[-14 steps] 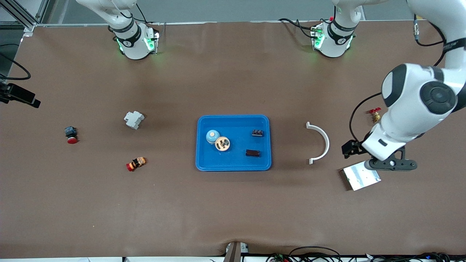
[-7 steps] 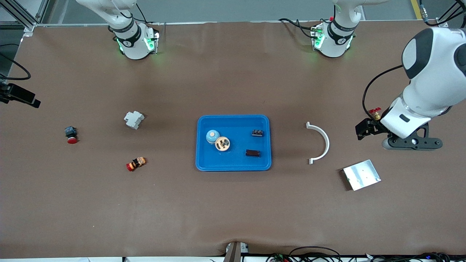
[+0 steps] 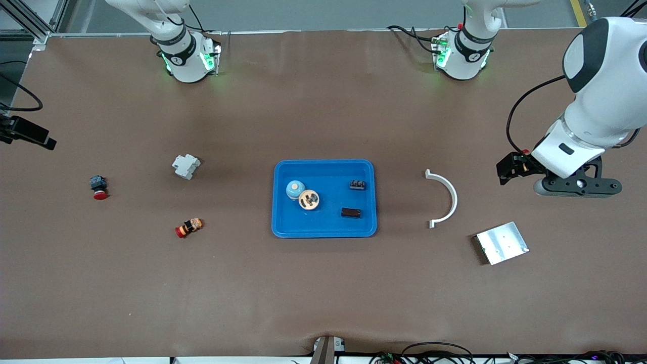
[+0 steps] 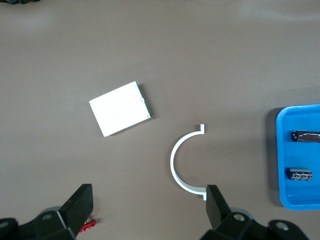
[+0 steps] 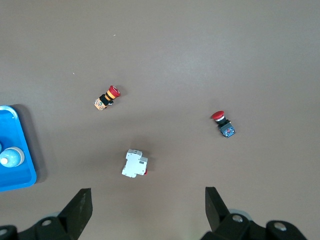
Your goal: Place electrolytic capacitor and blue bell in tray
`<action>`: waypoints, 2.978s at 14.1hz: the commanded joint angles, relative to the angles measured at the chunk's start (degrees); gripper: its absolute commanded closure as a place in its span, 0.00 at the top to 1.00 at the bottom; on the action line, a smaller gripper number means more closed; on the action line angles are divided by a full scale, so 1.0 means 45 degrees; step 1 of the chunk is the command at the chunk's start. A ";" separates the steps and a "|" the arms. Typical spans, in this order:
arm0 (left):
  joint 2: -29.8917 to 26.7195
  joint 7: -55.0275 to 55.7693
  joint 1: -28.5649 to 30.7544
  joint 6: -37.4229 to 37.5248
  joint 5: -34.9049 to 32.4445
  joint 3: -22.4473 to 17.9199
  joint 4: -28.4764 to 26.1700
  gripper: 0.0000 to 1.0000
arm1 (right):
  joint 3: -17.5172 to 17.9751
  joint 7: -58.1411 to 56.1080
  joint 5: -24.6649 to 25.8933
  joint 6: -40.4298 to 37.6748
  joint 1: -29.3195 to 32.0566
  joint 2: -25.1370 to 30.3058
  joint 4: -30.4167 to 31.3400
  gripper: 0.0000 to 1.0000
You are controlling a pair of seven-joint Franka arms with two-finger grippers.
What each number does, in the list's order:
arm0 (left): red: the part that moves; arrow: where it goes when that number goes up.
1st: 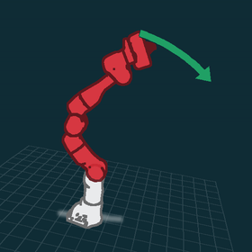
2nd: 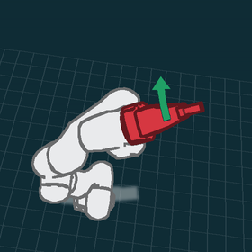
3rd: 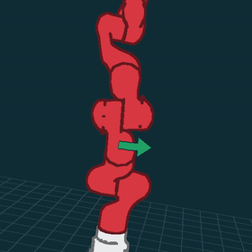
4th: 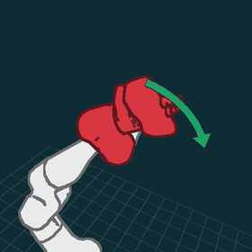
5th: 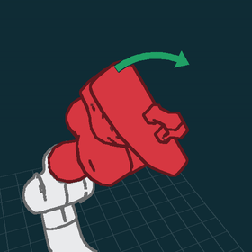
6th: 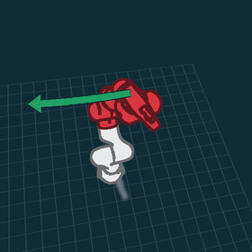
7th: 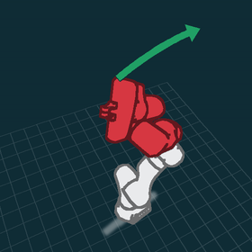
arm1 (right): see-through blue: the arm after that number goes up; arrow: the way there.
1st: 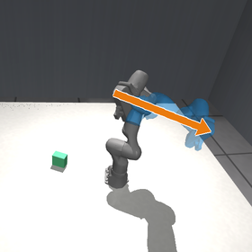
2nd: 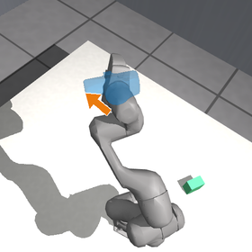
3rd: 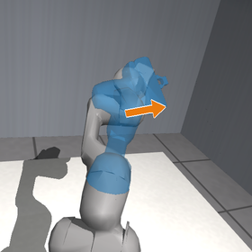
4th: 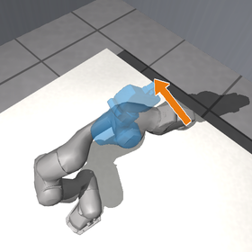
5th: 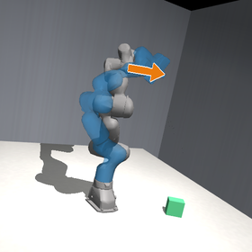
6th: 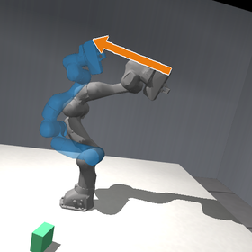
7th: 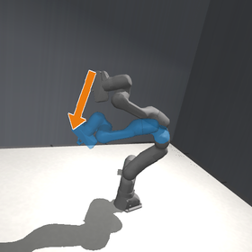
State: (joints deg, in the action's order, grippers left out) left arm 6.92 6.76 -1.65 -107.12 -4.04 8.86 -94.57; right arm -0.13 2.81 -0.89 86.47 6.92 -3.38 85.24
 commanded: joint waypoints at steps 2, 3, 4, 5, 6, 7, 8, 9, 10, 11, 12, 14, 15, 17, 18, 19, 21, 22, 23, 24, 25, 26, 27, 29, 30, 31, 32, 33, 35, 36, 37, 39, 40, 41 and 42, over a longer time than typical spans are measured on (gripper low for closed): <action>-0.1184 -0.0194 -0.0434 0.0832 0.0683 -0.0564 -0.0176 1.00 | 0.0165 -0.0194 -0.0173 -0.0036 0.0278 0.0068 0.0042 1.00; -0.1458 -0.0193 -0.0435 0.1184 0.0703 -0.0564 -0.0176 1.00 | 0.0165 -0.0194 -0.0173 -0.0036 0.0278 0.0068 0.0042 1.00; -0.1770 -0.0289 -0.0435 0.1728 0.0703 -0.0564 -0.0195 1.00 | 0.0165 -0.0194 -0.0173 -0.0036 0.0278 0.0068 0.0042 1.00; -0.1889 -0.0290 -0.0435 0.2121 0.0703 -0.0544 -0.0176 1.00 | 0.0165 -0.0194 -0.0173 -0.0036 0.0278 0.0068 0.0042 1.00; -0.2084 -0.0232 -0.0435 0.2221 0.0722 -0.0544 -0.0176 1.00 | 0.0165 -0.0194 -0.0173 -0.0036 0.0278 0.0068 0.0042 1.00; -0.2182 -0.0270 -0.0396 0.2242 0.0742 -0.0544 -0.0176 1.00 | 0.0165 -0.0194 -0.0173 -0.0036 0.0278 0.0068 0.0042 1.00; -0.2183 -0.0116 -0.0338 0.2261 0.0897 -0.0544 -0.0137 1.00 | 0.0165 -0.0194 -0.0173 -0.0036 0.0298 0.0068 0.0042 1.00; -0.2183 -0.0095 -0.0298 0.2300 0.1053 -0.0544 -0.0117 1.00 | 0.0165 -0.0194 -0.0173 -0.0036 0.0298 0.0068 0.0042 1.00; -0.2106 -0.0095 -0.0298 0.2300 0.1055 -0.0544 -0.0020 1.00 | 0.0165 -0.0194 -0.0173 -0.0036 0.0298 0.0087 0.0042 1.00; -0.2028 -0.0095 -0.0279 0.2397 0.1113 -0.0563 0.0193 1.00 | 0.0165 -0.0194 -0.0173 -0.0036 0.0298 0.0068 0.0042 1.00; -0.1969 -0.0095 -0.0278 0.2727 0.1171 -0.0564 0.0427 1.00 | 0.0165 -0.0194 -0.0193 -0.0017 0.0395 0.0068 0.0042 1.00; -0.1618 -0.0114 -0.0220 0.3585 0.1230 -0.0564 0.1091 1.00 | 0.0165 -0.0194 -0.0271 -0.0036 0.0396 0.0048 0.0042 1.00; -0.1501 -0.0115 -0.0220 0.3705 0.1250 -0.0564 0.1171 1.00 | 0.0165 -0.0194 -0.0290 -0.0036 0.0415 0.0048 0.0042 1.00; -0.1363 -0.0153 -0.0220 0.3707 0.1250 -0.0564 0.1230 1.00 | 0.0165 -0.0194 -0.0330 -0.0036 0.0415 0.0048 0.0042 1.00; -0.1363 -0.0173 -0.0220 0.3687 0.1250 -0.0564 0.1231 1.00 | 0.0165 -0.0194 -0.0330 -0.0036 0.0415 0.0048 0.0042 1.00; -0.1363 -0.0192 -0.0258 0.3687 0.1231 -0.0564 0.1231 1.00 | 0.0165 -0.0213 -0.0330 -0.0036 0.0434 0.0048 0.0042 1.00; -0.1363 -0.0095 -0.0453 0.3687 0.1211 -0.0505 0.1231 1.00 | 0.0165 -0.0194 -0.0330 -0.0036 0.0454 0.0048 0.0042 1.00; -0.1324 -0.0056 -0.0473 0.3687 0.1211 -0.0486 0.1231 1.00 | 0.0165 -0.0194 -0.0330 -0.0036 0.0435 0.0048 0.0042 1.00; -0.1266 -0.0075 -0.0474 0.3687 0.1095 -0.0466 0.1231 1.00 | 0.0165 -0.0194 -0.0330 -0.0056 0.0415 0.0048 0.0042 1.00; -0.1265 -0.0056 -0.0454 0.3629 0.0978 -0.0447 0.1231 1.00 | 0.0165 -0.0213 -0.0330 -0.0037 0.0415 0.0048 0.0042 1.00; -0.1246 -0.0056 -0.0435 0.3629 0.0976 -0.0427 0.1231 1.00 | 0.0165 -0.0213 -0.0330 -0.0036 0.0396 0.0048 0.0042 1.00; -0.1246 -0.0017 -0.0493 0.3629 0.0976 -0.0427 0.1231 1.00 | 0.0165 -0.0233 -0.0330 -0.0056 0.0376 0.0048 0.0042 1.00; -0.1168 -0.0036 -0.0493 0.3609 0.0996 -0.0427 0.1250 1.00 | 0.0184 -0.0349 -0.0310 -0.0056 0.0337 0.0048 0.0042 1.00; -0.1168 -0.0036 -0.0474 0.3609 0.1015 -0.0427 0.1308 1.00 | 0.0204 -0.0603 -0.0310 -0.0076 0.0337 0.0068 0.0042 1.00; -0.1148 -0.0017 -0.0474 0.3590 0.0977 -0.0427 0.1328 1.00 | 0.0204 -0.0604 -0.0291 -0.0095 0.0337 0.0087 0.0042 1.00; -0.1148 -0.0017 -0.0493 0.3589 0.0996 -0.0427 0.1328 1.00 | 0.0223 -0.0604 -0.0291 -0.0095 0.0318 0.0088 0.0042 1.00; -0.1148 -0.0017 -0.0493 0.3589 0.0996 -0.0407 0.1348 1.00 | 0.0243 -0.0604 -0.0291 -0.0095 0.0298 0.0088 0.0042 1.00; -0.1167 0.0002 -0.0493 0.3589 0.0996 -0.0407 0.1348 1.00 | 0.0281 -0.0720 -0.0271 -0.0172 0.0240 0.0088 0.0042 1.00; -0.1187 -0.0017 -0.0396 0.3589 0.0996 -0.0349 0.1348 1.00 | 0.0282 -0.0741 -0.0213 -0.0329 -0.0014 0.0126 0.0061 1.00; -0.1187 0.0002 -0.0376 0.3589 0.1015 -0.0349 0.1367 1.00 | 0.0282 -0.0741 -0.0193 -0.0387 -0.0053 0.0127 0.0042 1.00; -0.1168 -0.0017 -0.0415 0.3589 0.1015 -0.0349 0.1367 1.00 | 0.0282 -0.0741 -0.0193 -0.0369 -0.0054 0.0127 0.0042 1.00; -0.1168 -0.0017 -0.0415 0.3589 0.0996 -0.0349 0.1483 1.00 | 0.0282 -0.0741 -0.0173 -0.0330 -0.0073 0.0127 0.0022 1.00; -0.1168 -0.0017 -0.0415 0.3589 0.0977 -0.0349 0.1581 1.00 | 0.0282 -0.0741 -0.0173 -0.0329 -0.0073 0.0127 0.0003 1.00; -0.1148 -0.0017 -0.0454 0.3589 0.0976 -0.0349 0.1582 1.00 | 0.0282 -0.0779 -0.0154 -0.0329 -0.0093 0.0127 0.0003 1.00; -0.1129 -0.0017 -0.0454 0.3570 0.0976 -0.0349 0.1582 1.00 | 0.0301 -0.0780 -0.0154 -0.0310 -0.0093 0.0127 0.0003 1.00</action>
State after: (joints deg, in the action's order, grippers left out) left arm 1.01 6.75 -3.61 -92.01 0.25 7.07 -89.30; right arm 1.18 -0.01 -1.42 85.38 6.61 -3.42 85.24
